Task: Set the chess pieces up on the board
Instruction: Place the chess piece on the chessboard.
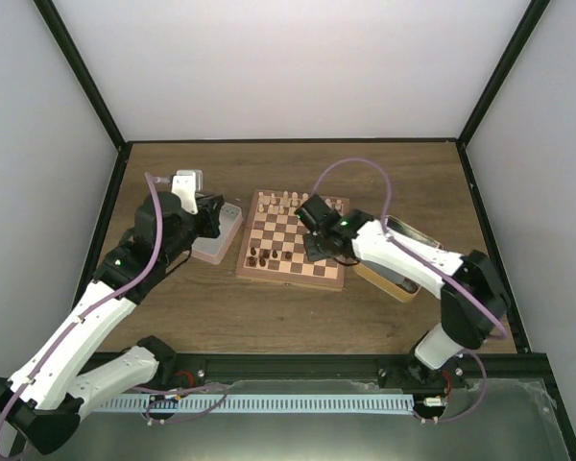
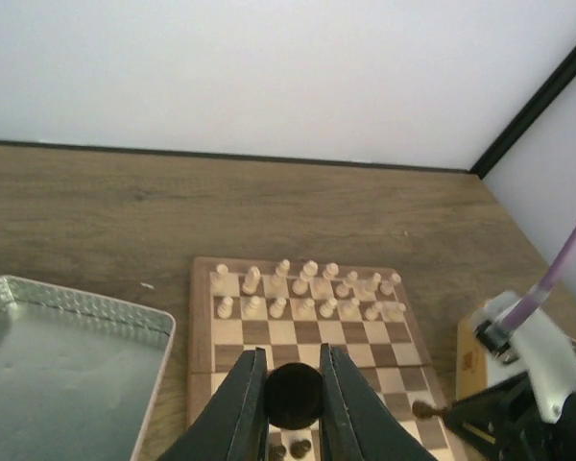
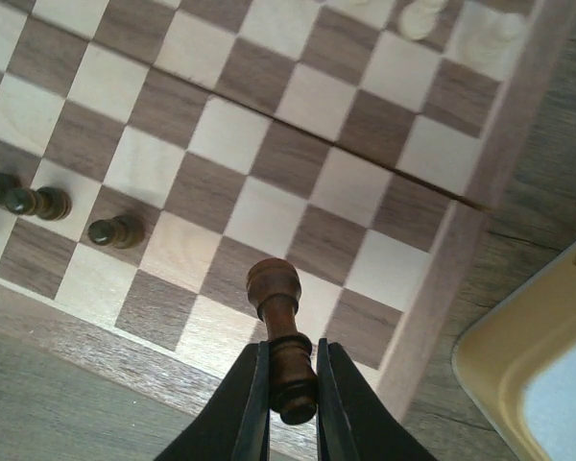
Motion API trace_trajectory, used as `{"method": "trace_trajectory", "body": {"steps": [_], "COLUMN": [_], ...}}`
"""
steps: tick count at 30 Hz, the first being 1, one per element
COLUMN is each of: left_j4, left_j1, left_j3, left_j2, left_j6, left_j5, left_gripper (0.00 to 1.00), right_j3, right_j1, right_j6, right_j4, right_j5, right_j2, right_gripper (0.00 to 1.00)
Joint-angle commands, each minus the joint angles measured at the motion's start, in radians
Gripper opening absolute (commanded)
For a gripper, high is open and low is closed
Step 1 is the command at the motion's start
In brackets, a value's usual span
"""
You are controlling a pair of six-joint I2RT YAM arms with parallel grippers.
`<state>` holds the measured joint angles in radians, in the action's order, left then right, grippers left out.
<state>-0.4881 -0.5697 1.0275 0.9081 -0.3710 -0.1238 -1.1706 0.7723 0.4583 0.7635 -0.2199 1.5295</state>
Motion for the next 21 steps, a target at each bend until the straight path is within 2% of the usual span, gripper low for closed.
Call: {"method": "trace_trajectory", "body": {"steps": [1, 9, 13, 18, 21], "left_j4": [0.093, 0.214, 0.23, 0.223, 0.223], "left_j1": [0.002, 0.004, 0.004, 0.005, 0.005], "left_j3": [-0.013, -0.08, -0.111, -0.122, -0.127], "left_j2": [-0.001, -0.009, -0.034, -0.058, -0.067], "left_j6": [0.061, 0.113, 0.106, 0.102, 0.103], "left_j5": [-0.089, -0.15, -0.238, -0.312, -0.315], "left_gripper": [0.04, 0.04, 0.04, 0.04, 0.04], "right_j3": [-0.117, -0.275, -0.304, -0.33, -0.351], "right_j1": [0.076, 0.138, 0.142, 0.143, 0.143], "right_j6": [-0.024, -0.047, -0.058, -0.083, -0.062], "right_j4": [0.105, 0.214, 0.229, 0.21, 0.217], "right_j5": [-0.063, -0.112, -0.116, -0.074, -0.086], "right_j2": [0.108, 0.293, 0.341, 0.377, 0.391], "right_gripper": [0.04, 0.05, 0.07, 0.13, 0.21]}}
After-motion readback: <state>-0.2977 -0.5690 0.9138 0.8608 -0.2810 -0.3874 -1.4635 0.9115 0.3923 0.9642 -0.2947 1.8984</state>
